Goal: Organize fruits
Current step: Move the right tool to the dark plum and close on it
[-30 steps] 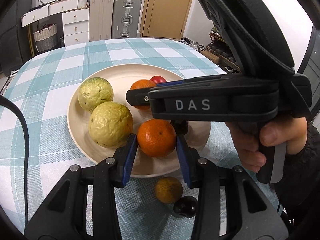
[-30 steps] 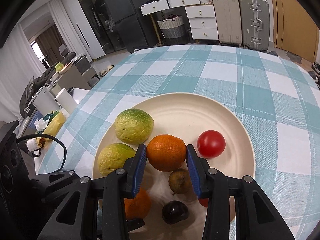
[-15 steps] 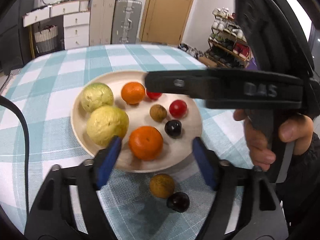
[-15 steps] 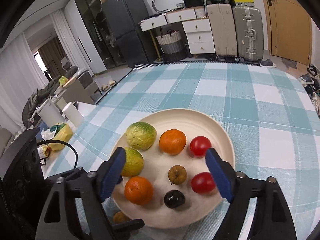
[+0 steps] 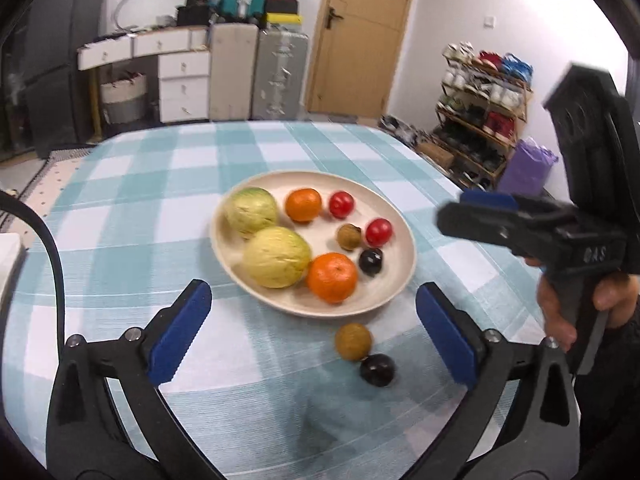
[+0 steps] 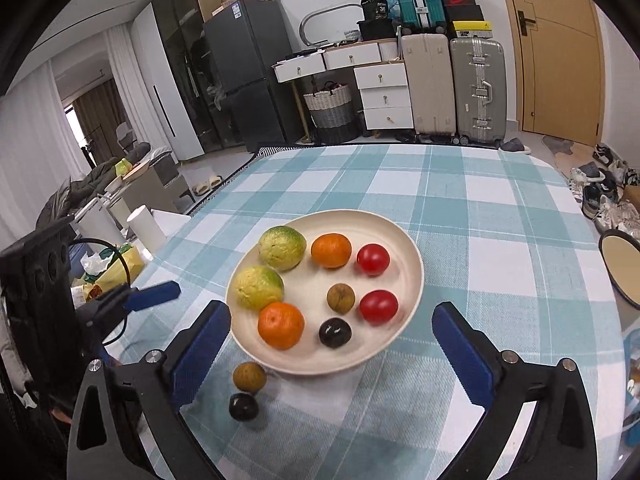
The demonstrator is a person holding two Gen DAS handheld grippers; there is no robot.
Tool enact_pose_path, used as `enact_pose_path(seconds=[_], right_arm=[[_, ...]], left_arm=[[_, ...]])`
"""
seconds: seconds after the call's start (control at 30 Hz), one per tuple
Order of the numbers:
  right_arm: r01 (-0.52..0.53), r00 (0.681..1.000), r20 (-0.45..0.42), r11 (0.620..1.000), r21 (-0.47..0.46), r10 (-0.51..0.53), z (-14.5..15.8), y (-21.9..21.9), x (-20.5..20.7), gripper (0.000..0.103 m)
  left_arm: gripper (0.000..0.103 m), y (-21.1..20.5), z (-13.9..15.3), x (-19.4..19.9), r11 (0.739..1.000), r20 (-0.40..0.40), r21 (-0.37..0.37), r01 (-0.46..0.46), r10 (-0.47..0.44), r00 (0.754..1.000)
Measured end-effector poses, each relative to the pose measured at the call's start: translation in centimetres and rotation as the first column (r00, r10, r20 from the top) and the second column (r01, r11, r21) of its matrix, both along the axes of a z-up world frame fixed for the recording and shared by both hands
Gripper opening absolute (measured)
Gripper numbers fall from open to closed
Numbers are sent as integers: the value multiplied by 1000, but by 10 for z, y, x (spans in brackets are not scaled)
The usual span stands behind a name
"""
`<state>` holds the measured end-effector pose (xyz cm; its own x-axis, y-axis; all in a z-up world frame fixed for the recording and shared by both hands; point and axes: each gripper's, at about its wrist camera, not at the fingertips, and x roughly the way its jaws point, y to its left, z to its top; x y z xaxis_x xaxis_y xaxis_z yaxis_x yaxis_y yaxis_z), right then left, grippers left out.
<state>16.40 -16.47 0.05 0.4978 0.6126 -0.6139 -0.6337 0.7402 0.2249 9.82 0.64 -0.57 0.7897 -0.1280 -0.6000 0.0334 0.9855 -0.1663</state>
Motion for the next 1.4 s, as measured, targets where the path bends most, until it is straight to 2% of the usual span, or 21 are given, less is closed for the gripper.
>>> enact_pose_path(seconds=[0.33, 0.57, 0.87, 0.93, 0.97, 1.17, 1.4], right_arm=[[11, 1000, 4, 1000, -19, -11, -9, -9, -28, 103], [0, 1000, -6, 996, -93, -1, -23, -3, -38, 103], [-101, 992, -84, 987, -126, 91, -46, 17, -44, 101], [-130, 989, -92, 982, -135, 119, -50, 23, -48, 89], [-151, 985, -101, 979, -135, 138, -53, 27, -50, 86], [-234, 969, -111, 963, -130, 221, -59, 42, -64, 75], [-263, 960, -129, 957, -118, 248, -64, 50, -70, 67]], left_arm=[[102, 25, 7, -27, 997, 11, 9, -77, 77, 997], [102, 27, 2, -32, 996, 0, 31, -83, 83, 997], [102, 26, -7, -27, 997, -22, 29, -75, 76, 997], [102, 26, -9, -26, 997, -28, 30, -76, 77, 997], [102, 26, -9, -26, 997, -29, 28, -76, 76, 997], [102, 28, -12, -24, 997, -35, 20, -77, 78, 996], [102, 30, -15, -23, 997, -41, 6, -81, 82, 996]])
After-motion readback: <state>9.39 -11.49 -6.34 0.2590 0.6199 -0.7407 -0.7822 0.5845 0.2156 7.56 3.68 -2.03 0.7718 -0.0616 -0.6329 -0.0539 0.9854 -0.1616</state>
